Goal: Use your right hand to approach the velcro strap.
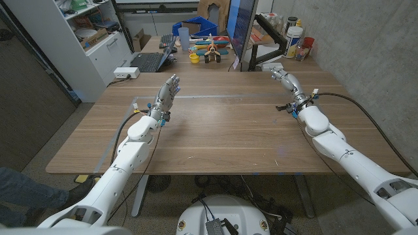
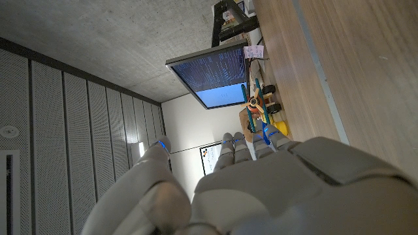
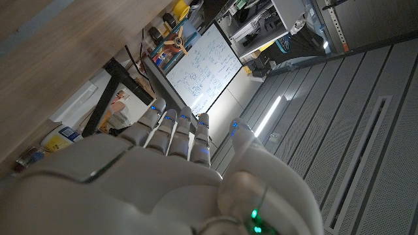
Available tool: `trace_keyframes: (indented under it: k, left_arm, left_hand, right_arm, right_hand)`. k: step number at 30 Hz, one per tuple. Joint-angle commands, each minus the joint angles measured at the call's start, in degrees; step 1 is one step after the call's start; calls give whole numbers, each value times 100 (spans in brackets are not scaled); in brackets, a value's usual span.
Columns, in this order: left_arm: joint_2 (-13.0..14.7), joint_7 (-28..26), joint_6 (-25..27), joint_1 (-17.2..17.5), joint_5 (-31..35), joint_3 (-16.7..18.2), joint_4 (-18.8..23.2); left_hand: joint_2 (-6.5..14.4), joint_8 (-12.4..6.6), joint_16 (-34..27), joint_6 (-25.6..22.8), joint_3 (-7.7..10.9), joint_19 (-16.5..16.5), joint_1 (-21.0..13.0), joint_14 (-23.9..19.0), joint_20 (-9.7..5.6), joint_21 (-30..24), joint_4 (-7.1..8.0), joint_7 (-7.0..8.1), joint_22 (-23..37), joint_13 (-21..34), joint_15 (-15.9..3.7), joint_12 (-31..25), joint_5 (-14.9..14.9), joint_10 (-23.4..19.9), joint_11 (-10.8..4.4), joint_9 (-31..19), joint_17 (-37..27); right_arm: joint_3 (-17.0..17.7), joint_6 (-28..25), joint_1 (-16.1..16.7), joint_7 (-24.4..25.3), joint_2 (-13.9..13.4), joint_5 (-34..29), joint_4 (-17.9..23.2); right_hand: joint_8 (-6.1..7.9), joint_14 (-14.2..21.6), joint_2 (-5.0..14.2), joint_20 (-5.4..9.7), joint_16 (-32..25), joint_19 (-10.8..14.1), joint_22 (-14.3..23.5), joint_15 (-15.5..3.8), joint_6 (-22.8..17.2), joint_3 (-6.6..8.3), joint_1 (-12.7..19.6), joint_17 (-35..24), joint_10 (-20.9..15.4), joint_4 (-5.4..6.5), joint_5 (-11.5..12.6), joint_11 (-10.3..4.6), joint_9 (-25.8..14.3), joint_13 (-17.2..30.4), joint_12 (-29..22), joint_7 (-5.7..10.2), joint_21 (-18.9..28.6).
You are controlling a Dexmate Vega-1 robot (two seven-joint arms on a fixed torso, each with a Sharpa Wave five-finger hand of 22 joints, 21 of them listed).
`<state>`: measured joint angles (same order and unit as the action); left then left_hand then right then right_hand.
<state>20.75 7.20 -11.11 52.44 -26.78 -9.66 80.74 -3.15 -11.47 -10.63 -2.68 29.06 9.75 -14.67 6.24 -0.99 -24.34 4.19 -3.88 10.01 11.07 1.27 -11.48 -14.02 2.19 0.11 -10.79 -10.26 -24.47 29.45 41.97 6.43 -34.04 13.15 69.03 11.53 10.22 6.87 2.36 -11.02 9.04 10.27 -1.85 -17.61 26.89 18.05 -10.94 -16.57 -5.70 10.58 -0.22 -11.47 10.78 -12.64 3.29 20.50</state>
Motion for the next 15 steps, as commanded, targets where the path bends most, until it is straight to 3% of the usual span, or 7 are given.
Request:
trace_keyframes:
  k: [1, 15]
  left_arm:
    - [10, -12, -16, 17, -18, 3, 10]
    - [27, -1, -31, 13, -12, -7, 26]
  left_hand:
    - [47, -27, -30, -40, -24, 439, -34, 34, 36, 16, 5, -33, 10, 9, -25, -43, -21, -7, -48, -12, -27]
    - [56, -26, -28, -54, -38, 437, -38, 39, 53, 54, 4, -36, 11, 9, -17, -37, -17, 9, -30, -12, -27]
  right_arm:
    - [-80, -103, -76, 273, -103, -428, 25]
    - [-118, -259, -82, 524, -238, -774, 126]
  right_hand:
    - [10, 2, -66, 5, 10, -29, 8, -21, -3, 21, 14, 3, -14, -23, -6, -37, -9, 29, -34, 55, -16]
    - [1, -1, -73, 6, 9, -62, 8, -33, 16, 25, 3, 5, -12, -30, -16, -63, -8, 30, -33, 87, -60]
